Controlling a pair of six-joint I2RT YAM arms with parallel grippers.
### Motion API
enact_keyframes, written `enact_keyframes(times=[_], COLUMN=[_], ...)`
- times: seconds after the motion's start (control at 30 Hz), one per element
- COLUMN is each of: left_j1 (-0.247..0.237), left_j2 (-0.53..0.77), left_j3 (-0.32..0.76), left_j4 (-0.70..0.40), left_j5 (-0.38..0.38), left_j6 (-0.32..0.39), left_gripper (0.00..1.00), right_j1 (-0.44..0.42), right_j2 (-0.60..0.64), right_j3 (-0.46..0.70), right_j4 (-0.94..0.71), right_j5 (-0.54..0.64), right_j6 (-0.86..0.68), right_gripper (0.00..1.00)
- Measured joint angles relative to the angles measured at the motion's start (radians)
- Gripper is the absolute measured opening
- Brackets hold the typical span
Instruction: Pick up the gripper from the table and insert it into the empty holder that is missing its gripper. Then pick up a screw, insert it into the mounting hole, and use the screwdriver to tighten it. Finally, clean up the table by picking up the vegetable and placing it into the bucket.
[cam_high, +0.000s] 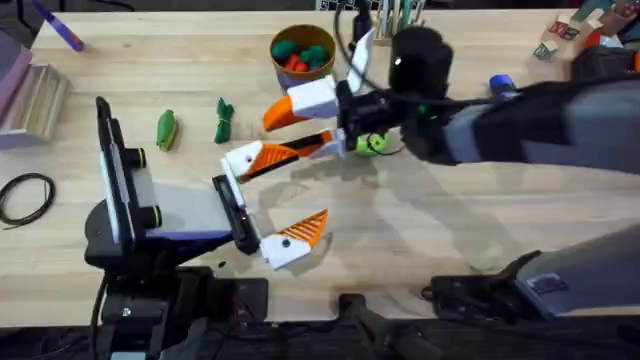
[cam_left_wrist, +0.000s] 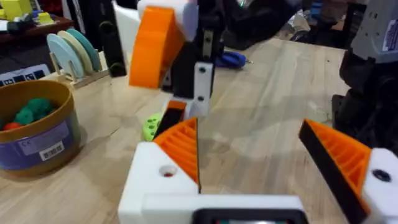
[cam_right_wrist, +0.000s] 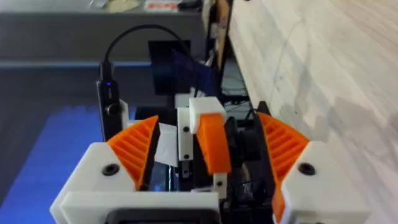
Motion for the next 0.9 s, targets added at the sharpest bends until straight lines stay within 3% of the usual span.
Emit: enact_keyframes(times=[0.23, 0.43, 0.67, 0.9], left_j1=[0.000, 0.000, 0.000, 0.000], left_j2=[0.000, 0.000, 0.000, 0.000], left_j3=[0.000, 0.000, 0.000, 0.000], left_j4=[0.000, 0.000, 0.000, 0.000], left_j5=[0.000, 0.000, 0.001, 0.001], left_j6=[0.000, 0.000, 0.000, 0.000], left_gripper=[0.985, 0.985, 0.985, 0.986], right_j1=[-0.094, -0.255, -0.312, -0.266], right_j2=[-0.258, -0.436, -0.451, -0.431], right_j3=[-0.001, 0.029, 0.280, 0.515], right_j4=[-0.528, -0.961, -1.510, -1.772], right_j5=[0.094, 0.173, 0.380, 0.699], right_j6=[-0.254, -0.471, -0.737, -0.853], right_gripper=[0.866, 0.867, 0.873, 0.930])
